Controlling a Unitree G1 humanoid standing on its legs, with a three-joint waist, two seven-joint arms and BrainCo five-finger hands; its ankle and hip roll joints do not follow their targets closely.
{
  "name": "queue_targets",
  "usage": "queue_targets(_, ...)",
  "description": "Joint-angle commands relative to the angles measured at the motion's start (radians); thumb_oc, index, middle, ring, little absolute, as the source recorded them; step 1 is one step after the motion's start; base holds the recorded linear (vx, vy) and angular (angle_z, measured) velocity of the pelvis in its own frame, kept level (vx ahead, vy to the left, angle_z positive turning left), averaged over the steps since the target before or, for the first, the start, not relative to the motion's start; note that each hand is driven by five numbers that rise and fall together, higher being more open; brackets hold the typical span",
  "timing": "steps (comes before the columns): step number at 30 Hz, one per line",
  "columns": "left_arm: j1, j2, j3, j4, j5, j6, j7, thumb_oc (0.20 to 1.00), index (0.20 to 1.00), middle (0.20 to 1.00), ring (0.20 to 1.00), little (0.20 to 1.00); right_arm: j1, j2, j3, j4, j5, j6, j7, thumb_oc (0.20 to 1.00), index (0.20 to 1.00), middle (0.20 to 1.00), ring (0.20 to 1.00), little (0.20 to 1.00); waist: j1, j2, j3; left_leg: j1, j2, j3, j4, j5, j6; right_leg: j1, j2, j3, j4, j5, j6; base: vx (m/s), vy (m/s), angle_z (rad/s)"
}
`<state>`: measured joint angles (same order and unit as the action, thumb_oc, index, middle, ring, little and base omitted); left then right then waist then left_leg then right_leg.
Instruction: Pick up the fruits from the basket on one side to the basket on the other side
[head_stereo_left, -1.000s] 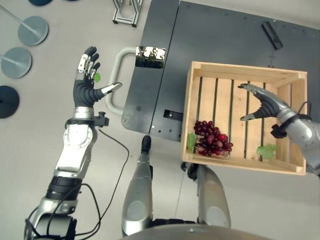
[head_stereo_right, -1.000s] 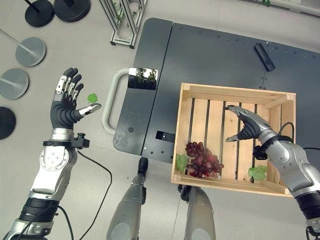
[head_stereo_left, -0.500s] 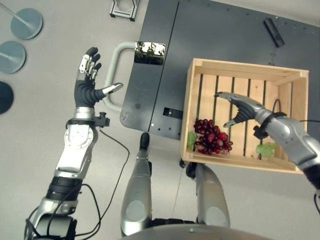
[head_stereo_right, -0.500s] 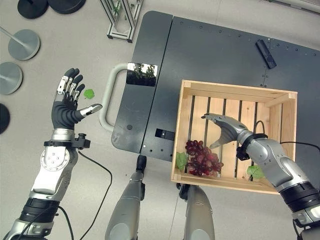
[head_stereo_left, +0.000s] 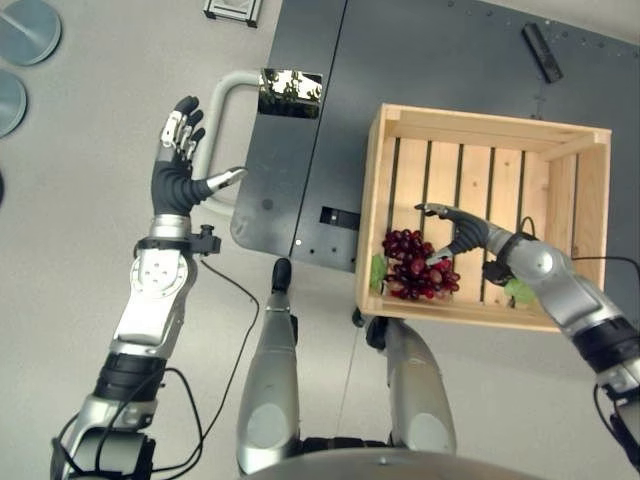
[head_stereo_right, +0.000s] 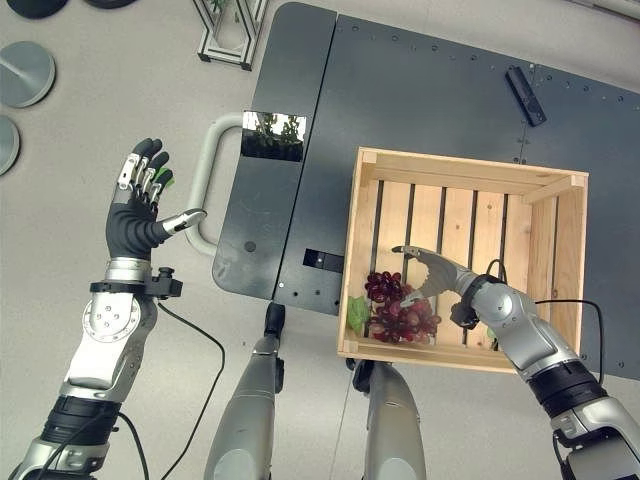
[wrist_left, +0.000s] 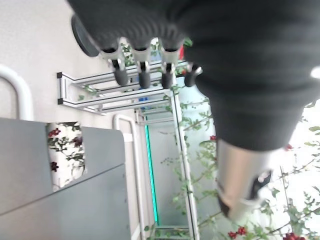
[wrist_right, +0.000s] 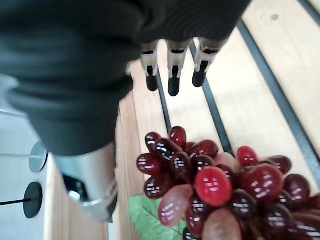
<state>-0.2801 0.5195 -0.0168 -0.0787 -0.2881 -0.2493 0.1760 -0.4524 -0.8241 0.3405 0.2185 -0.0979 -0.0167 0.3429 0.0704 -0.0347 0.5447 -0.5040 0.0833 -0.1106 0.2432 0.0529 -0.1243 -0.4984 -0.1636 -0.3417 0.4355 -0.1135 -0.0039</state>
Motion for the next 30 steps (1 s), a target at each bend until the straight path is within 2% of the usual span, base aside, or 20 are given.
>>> queue_targets(1, 0.002, 0.002, 0.033, -0.065, 0.021, -0.035, -0.007, 1.0, 1.0, 1.0, 1.0, 1.0, -0.049, 0.001, 0.029, 0.001, -0.011, -0.003, 0.007, 1.0, 1.0, 1.0, 1.0, 1.0, 0.006, -0.027, -0.025, -0.018, -0.037, 0.003, 0.055, -0.037, 0.045, 0.032, -0.029, 0.003, 0.013, -0.053, 0.096, 0.0, 0.0, 0.0)
queue_targets(4, -0.002, 0.001, 0.03, -0.063, 0.015, -0.034, -0.01, 1.0, 1.0, 1.0, 1.0, 1.0, -0.061, 0.013, 0.029, 0.018, 0.003, 0.0, 0.0, 1.0, 1.0, 1.0, 1.0, 1.0, 0.009, -0.027, -0.025, -0.023, -0.036, 0.002, 0.052, -0.03, 0.046, 0.026, -0.026, 0.001, 0.011, -0.046, 0.095, 0.01, -0.006, 0.0)
queue_targets(8, -0.006, 0.001, 0.024, -0.06, 0.013, -0.029, -0.014, 1.0, 1.0, 1.0, 1.0, 1.0, -0.059, 0.043, 0.025, 0.001, 0.118, 0.012, 0.017, 1.0, 1.0, 1.0, 1.0, 1.0, 0.011, -0.034, -0.025, -0.024, -0.037, 0.001, 0.059, -0.042, 0.05, 0.022, -0.025, 0.005, 0.017, -0.051, 0.096, 0.01, -0.004, 0.0)
queue_targets(12, -0.007, 0.006, 0.023, -0.062, 0.014, -0.027, -0.019, 1.0, 1.0, 1.0, 1.0, 1.0, -0.057, 0.046, 0.025, -0.015, 0.17, 0.021, 0.036, 1.0, 1.0, 1.0, 1.0, 1.0, 0.01, -0.037, -0.025, -0.035, -0.036, 0.002, 0.063, -0.038, 0.053, 0.011, -0.025, 0.007, 0.02, -0.046, 0.095, 0.0, 0.0, 0.0)
queue_targets(20, 0.013, 0.016, 0.031, -0.069, 0.015, -0.02, -0.036, 1.0, 1.0, 1.0, 1.0, 1.0, -0.036, 0.006, 0.016, -0.027, 0.241, 0.046, 0.067, 1.0, 1.0, 1.0, 1.0, 1.0, 0.012, -0.043, -0.025, -0.029, -0.037, 0.001, 0.063, -0.047, 0.054, 0.013, -0.027, 0.006, 0.033, -0.058, 0.095, 0.0, -0.002, 0.0)
queue_targets(23, 0.015, 0.026, 0.025, -0.072, 0.013, -0.018, -0.046, 1.0, 1.0, 1.0, 1.0, 1.0, -0.018, -0.015, 0.035, 0.043, 0.307, 0.075, 0.095, 1.0, 1.0, 1.0, 1.0, 1.0, 0.015, -0.049, -0.025, -0.03, -0.037, -0.002, 0.059, -0.045, 0.053, 0.013, -0.026, 0.004, 0.03, -0.057, 0.096, 0.0, 0.0, 0.0)
queue_targets(30, 0.026, 0.04, 0.027, -0.07, 0.009, -0.01, -0.042, 1.0, 1.0, 1.0, 1.0, 1.0, -0.049, -0.019, 0.066, 0.123, 0.302, 0.085, 0.073, 1.0, 1.0, 1.0, 1.0, 1.0, 0.017, -0.057, -0.025, -0.045, -0.038, -0.003, 0.06, -0.043, 0.053, -0.001, -0.024, 0.003, 0.031, -0.053, 0.097, 0.0, 0.0, 0.0)
